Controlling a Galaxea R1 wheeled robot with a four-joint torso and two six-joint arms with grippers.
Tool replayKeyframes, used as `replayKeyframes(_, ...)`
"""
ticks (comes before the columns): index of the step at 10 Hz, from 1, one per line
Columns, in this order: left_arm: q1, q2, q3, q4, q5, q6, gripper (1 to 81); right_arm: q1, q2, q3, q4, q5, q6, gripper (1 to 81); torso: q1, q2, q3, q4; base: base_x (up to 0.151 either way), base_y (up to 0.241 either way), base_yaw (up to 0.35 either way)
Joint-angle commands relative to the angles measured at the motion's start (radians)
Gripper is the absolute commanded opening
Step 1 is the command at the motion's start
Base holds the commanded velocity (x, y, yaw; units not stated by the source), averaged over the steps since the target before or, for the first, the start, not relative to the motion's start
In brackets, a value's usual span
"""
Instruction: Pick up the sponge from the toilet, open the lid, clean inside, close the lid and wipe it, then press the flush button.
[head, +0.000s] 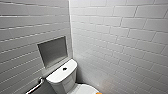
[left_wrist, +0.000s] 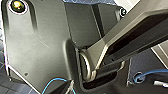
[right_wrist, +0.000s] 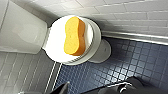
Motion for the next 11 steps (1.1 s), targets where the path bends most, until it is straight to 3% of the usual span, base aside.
replayKeyframes(1, -0.013, -0.005, 0.013, -0.005, 0.053, 0.003, 81.1, 0.118, -0.049, 0.018, -0.017, -0.054, 0.003, 81.1, 0.063, -0.097, -0.091, 0.000, 0.000, 0.000, 0.000)
replayKeyframes(3, -0.010, 0.000, 0.013, -0.005, 0.053, 0.003, 81.1, 0.167, -0.034, 0.018, -0.017, -0.088, 0.003, 81.1, 0.109, -0.170, -0.142, 0.000, 0.000, 0.000, 0.000)
replayKeyframes(4, -0.004, 0.000, 0.013, -0.005, 0.053, 0.003, 81.1, 0.201, -0.016, 0.013, -0.016, -0.118, 0.003, 81.1, 0.133, -0.207, -0.099, 0.000, 0.000, 0.000, 0.000)
replayKeyframes(7, 0.041, 0.011, 0.011, -0.005, 0.050, 0.001, 81.1, 0.289, 0.090, -0.024, -0.014, -0.209, 0.003, 81.1, 0.198, -0.308, -0.133, 0.000, 0.000, 0.000, 0.000)
replayKeyframes(10, 0.111, 0.003, -0.008, -0.003, -0.062, -0.002, 81.1, 0.322, 0.207, -0.100, -0.013, -0.260, 0.003, 81.1, 0.266, -0.415, -0.136, 0.000, 0.000, 0.000, 0.000)
replayKeyframes(11, 0.123, 0.006, -0.008, -0.002, -0.062, -0.002, 81.1, 0.325, 0.218, -0.111, -0.013, -0.260, 0.005, 81.1, 0.289, -0.452, -0.177, 0.000, 0.000, 0.000, 0.000)
